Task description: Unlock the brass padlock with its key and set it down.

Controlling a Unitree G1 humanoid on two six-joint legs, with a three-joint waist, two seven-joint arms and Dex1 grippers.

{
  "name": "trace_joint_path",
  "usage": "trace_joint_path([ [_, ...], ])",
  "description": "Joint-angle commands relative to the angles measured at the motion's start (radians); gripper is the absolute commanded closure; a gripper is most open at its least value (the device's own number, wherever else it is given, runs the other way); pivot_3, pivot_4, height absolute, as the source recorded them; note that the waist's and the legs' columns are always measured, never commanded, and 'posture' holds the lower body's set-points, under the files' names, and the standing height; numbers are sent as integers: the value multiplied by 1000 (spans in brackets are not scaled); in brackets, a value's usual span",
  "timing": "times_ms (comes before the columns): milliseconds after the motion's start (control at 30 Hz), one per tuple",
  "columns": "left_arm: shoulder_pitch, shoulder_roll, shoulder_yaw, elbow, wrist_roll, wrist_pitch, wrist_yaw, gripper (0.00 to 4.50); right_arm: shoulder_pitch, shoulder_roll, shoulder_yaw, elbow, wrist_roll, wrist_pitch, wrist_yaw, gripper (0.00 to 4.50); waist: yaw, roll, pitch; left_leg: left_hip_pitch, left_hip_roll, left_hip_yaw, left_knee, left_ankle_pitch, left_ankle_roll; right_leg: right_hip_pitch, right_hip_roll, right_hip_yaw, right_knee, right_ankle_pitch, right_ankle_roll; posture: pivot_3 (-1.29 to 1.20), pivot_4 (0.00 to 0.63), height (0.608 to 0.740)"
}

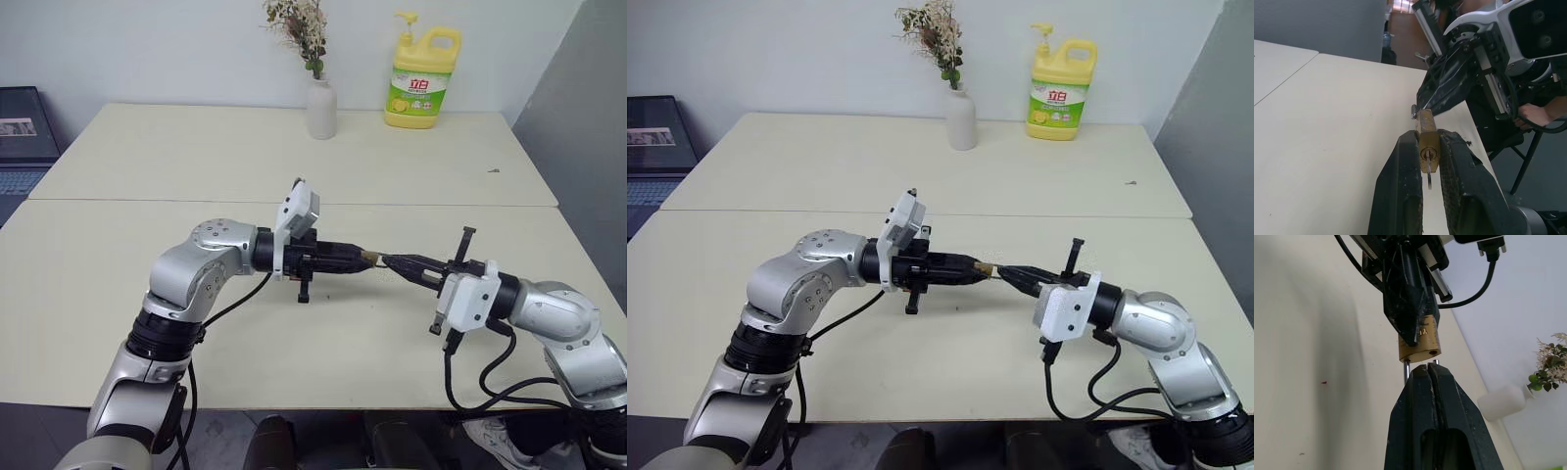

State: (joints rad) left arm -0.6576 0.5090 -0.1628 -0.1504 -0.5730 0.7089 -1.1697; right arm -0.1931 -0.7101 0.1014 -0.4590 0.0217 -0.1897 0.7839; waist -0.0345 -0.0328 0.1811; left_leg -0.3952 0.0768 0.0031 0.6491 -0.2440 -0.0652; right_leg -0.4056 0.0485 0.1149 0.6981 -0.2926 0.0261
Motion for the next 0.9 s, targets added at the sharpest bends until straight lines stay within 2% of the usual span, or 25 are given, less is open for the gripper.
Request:
trace_joint_path([
  [33,-2,7,11,-32,-19,-2,-2,4339,-26,4,-12,-11,10,-19,0,4500,0,0,0,0,0,0,0,0,0,0,0,0,0,0,0,0,150,740],
  [900,14,46,21,-69,-75,15,-41,4339,-33,-2,13,40,23,-69,67,4500,1,0,0,0,0,0,0,0,0,0,0,0,0,0,0,0,150,740],
])
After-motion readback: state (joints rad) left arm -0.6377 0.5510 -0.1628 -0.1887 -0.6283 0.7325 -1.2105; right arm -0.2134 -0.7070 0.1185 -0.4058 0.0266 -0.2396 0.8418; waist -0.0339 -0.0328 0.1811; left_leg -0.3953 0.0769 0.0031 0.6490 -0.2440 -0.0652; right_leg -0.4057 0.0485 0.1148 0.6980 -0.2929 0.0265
